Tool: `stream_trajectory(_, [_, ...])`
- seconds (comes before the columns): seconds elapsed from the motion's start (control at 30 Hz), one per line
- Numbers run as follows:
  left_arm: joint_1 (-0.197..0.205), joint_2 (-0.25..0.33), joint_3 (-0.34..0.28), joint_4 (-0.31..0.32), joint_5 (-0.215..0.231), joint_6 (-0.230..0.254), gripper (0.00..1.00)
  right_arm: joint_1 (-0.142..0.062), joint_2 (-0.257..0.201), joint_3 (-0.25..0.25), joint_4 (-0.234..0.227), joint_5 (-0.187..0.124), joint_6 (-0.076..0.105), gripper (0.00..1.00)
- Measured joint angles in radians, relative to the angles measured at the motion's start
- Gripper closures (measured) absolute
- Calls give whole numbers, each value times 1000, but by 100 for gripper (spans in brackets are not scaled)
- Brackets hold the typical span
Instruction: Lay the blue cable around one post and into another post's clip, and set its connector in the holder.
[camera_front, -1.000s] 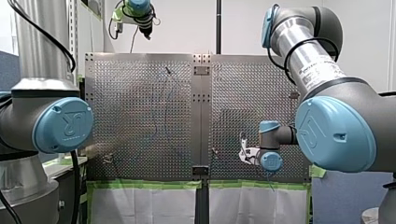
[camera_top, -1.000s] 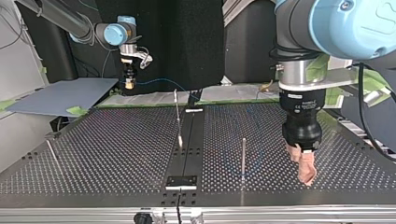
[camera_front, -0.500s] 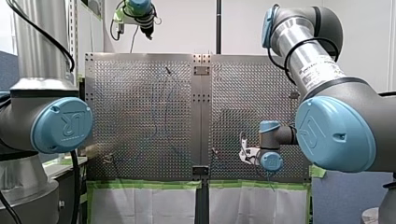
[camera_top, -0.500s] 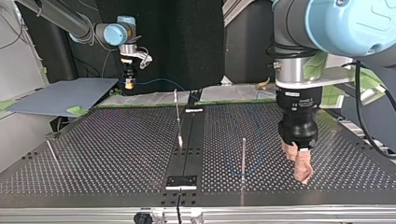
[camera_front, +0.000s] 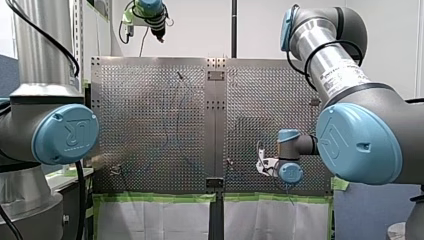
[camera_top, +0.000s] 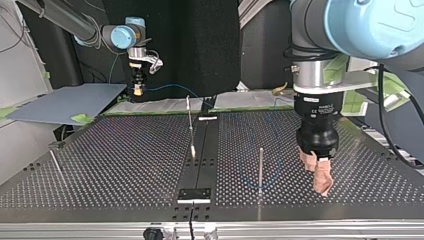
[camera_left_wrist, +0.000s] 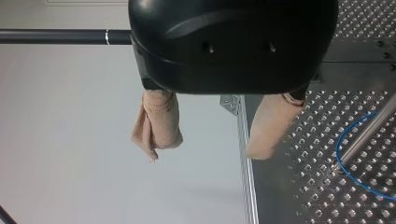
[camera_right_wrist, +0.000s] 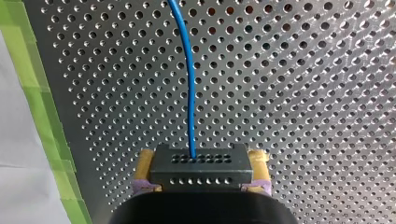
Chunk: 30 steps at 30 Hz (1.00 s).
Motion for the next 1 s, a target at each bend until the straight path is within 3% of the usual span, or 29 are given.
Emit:
stream_trajectory(0.3, [-4, 0, -3, 0, -1, -8, 0, 0, 0, 0, 1, 0, 0, 87])
stream_trajectory(0.57, [-19, 0, -69, 41, 27, -14, 0, 0, 0, 0, 1, 0, 1, 87])
stream_trajectory(1.0, [-84, -1, -198, 169, 106, -121, 0, 3, 0, 0, 2, -1, 2, 87])
